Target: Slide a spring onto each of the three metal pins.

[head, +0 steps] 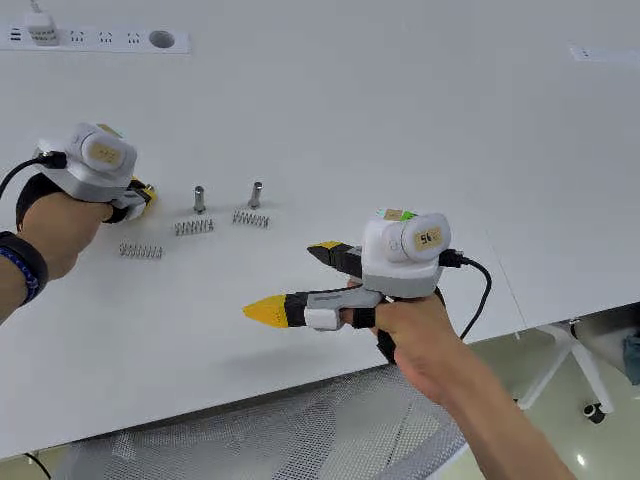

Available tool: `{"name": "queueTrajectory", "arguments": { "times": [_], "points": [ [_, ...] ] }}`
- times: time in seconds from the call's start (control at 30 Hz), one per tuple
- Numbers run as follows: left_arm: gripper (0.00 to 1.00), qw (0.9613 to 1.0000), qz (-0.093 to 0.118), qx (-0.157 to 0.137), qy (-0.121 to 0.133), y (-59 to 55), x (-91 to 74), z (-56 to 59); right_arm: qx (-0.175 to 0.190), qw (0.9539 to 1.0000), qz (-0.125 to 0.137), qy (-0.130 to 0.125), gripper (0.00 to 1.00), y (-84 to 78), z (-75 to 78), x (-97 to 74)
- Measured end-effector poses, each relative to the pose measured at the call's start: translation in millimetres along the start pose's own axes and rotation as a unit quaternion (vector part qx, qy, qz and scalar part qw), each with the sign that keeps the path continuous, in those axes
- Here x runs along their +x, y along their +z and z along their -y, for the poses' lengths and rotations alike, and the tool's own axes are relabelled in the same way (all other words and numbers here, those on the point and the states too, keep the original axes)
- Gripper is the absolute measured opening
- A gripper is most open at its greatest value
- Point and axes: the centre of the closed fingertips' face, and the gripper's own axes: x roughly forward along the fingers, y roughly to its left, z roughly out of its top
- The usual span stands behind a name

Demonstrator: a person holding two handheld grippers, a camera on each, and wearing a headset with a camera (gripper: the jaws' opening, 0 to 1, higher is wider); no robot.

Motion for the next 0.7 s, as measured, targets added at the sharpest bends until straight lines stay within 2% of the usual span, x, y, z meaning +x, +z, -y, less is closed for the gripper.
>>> {"name": "queueTrajectory", "arguments": {
  "times": [0.2, 0.43, 0.7],
  "points": [
    [0.08, 0.9999, -0.014, 0.006, 0.007, -1.7, 1.6, -4.1, 0.0, 1.0, 0.002, -0.001, 0.89, 0.9, 0.5, -0.5],
    [0.08, 0.9995, -0.022, -0.024, 0.001, -4.2, -1.0, -5.3, 0.001, 1.0, 0.005, -0.003, 0.89, 1.7, 1.5, -2.1],
    [0.08, 0.9991, -0.009, -0.041, 0.003, -6.3, -9.5, -7.5, 0.002, 1.0, 0.007, -0.007, 0.89, 1.8, 3.0, -4.1]
  ]
}}
